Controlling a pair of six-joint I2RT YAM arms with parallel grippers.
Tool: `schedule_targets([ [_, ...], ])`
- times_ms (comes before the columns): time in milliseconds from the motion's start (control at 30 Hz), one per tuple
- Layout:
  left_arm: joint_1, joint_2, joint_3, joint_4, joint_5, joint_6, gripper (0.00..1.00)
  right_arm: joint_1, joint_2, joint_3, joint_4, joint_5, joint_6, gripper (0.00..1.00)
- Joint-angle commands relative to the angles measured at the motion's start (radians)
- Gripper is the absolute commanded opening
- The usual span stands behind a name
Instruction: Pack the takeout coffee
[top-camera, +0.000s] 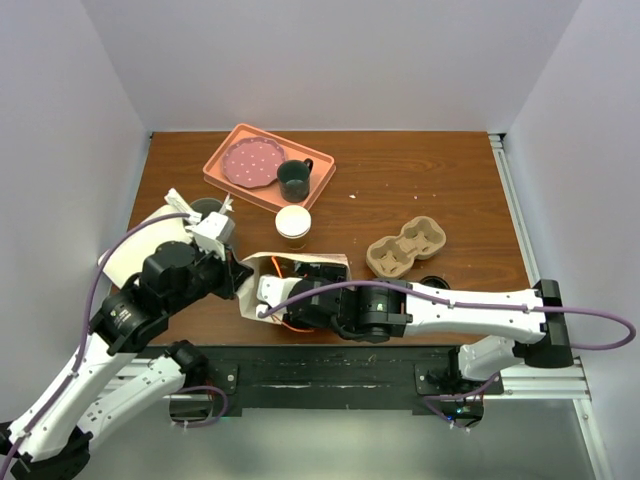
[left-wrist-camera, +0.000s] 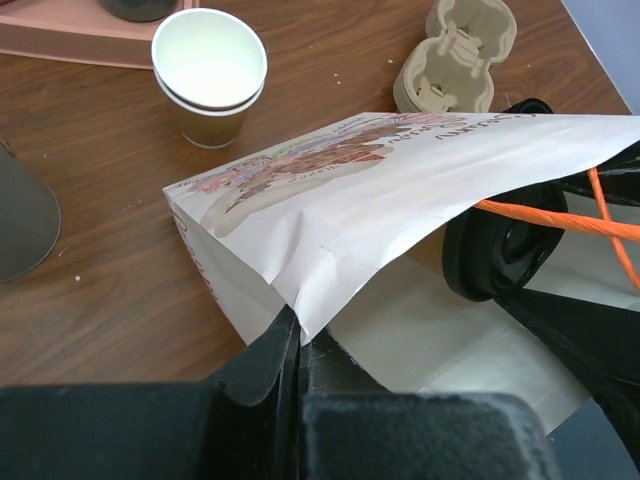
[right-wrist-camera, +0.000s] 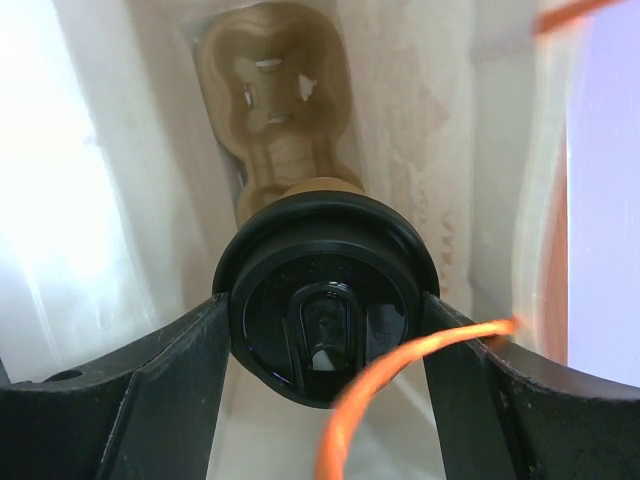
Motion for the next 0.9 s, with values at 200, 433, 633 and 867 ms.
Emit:
schedule_targets([
  [200,-0.006,0.049,0.002,0.049,0.016,0.03,0.0,-0.002,-0.009,-0.019,0.081,-0.046,-0.161,0.25],
  [433,-0.007,0.043,-0.018,0.072,0.014,0.02,0.0,-0.069,0.04,0.027,0.067,-0.081,-0.197,0.24],
  [633,-0.006,0.041,0.008,0.035,0.002,0.023,0.0,-0.098,0.034,-0.002,0.027,-0.093,-0.225,0.24],
  [867,-0.006,0.018,0.013,0.012,0.011,0.036,0.0,-0.104,0.005,-0.056,0.078,-0.072,-0.234,0.22],
])
